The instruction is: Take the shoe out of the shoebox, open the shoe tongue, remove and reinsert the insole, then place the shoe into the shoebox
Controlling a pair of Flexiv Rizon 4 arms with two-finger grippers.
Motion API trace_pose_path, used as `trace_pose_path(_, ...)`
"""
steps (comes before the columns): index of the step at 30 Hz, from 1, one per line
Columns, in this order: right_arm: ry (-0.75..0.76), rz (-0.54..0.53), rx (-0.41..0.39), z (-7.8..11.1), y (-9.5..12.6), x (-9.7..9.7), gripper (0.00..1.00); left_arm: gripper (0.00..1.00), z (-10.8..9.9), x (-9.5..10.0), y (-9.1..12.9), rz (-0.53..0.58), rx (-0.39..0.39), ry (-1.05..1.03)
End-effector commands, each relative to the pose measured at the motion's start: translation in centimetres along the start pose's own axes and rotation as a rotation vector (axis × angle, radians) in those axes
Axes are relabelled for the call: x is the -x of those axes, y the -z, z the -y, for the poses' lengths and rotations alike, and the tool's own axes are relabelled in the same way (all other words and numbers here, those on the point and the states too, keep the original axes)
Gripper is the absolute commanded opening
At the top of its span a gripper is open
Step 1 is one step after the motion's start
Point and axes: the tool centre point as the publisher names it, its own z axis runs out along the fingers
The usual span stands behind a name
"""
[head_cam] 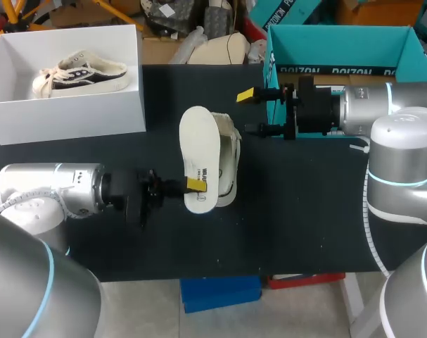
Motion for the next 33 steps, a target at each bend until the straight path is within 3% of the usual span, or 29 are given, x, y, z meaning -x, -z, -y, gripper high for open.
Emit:
trace_pose_path(1, 0.000, -0.001, 0.003, 0.1, -0.1, 0.1, 1.00, 0.00, -2.4, -1.0, -0.6, 0.003, -0.018, 0.001)
trace_pose_path(11, 0.000, -0.001, 0.003, 0.1, -0.1, 0.1, 1.00, 0.00, -4.9, -1.3, -0.4, -0.005, 0.007, -0.007)
trace_pose_path(20, 0.000, -0.001, 0.003, 0.1, -0.1, 0.1, 1.00, 0.00, -4.8, -1.2, -0.4, 0.018, -0.005, 0.005)
trace_pose_path(25, 0.070, -0.027, -0.082, -0.1, -1.1, 0.4, 1.00, 0.00, -4.8, -1.2, -0.4, 0.018, -0.005, 0.005)
trace_pose_path(33, 0.107, 0.020, -0.194, 0.7, -3.8, 1.3, 1.00, 0.00, -4.8, -1.2, -0.4, 0.018, -0.005, 0.005)
